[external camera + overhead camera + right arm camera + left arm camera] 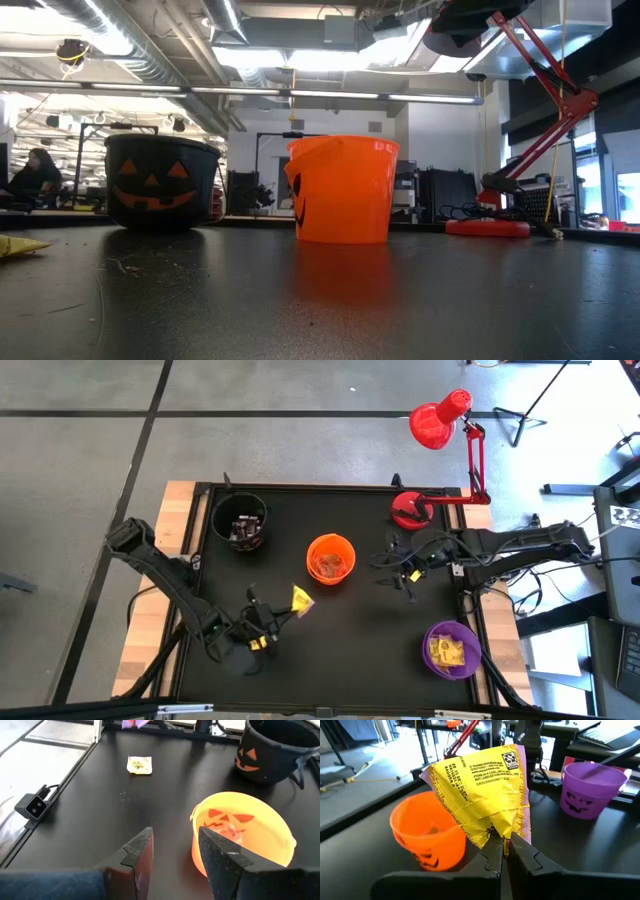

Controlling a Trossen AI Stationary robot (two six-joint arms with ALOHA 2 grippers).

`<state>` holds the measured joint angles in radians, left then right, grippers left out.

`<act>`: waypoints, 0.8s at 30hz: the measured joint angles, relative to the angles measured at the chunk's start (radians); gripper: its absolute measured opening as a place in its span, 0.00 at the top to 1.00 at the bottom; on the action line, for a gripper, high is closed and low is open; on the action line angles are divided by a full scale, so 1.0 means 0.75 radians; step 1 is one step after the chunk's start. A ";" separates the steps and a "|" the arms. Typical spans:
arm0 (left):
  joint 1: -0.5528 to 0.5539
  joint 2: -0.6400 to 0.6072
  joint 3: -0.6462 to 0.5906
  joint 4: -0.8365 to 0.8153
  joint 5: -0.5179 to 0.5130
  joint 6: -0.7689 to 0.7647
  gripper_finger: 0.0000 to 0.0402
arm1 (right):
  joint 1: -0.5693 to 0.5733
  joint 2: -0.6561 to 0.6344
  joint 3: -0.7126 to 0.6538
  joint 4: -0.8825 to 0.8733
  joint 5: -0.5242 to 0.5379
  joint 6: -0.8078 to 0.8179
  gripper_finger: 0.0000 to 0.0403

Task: Sort candy
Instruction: Put the yellow candy into the purple bucket

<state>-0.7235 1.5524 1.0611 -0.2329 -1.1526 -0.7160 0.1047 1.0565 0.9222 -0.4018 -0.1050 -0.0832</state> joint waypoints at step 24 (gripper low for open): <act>0.252 0.042 0.001 0.554 0.345 0.499 1.00 | 0.410 0.045 -0.505 1.116 0.475 -0.203 0.62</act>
<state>-0.5347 1.5842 1.0615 0.1823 -0.8937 -0.3418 0.4120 1.0904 0.5437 0.4349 0.2516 -0.2356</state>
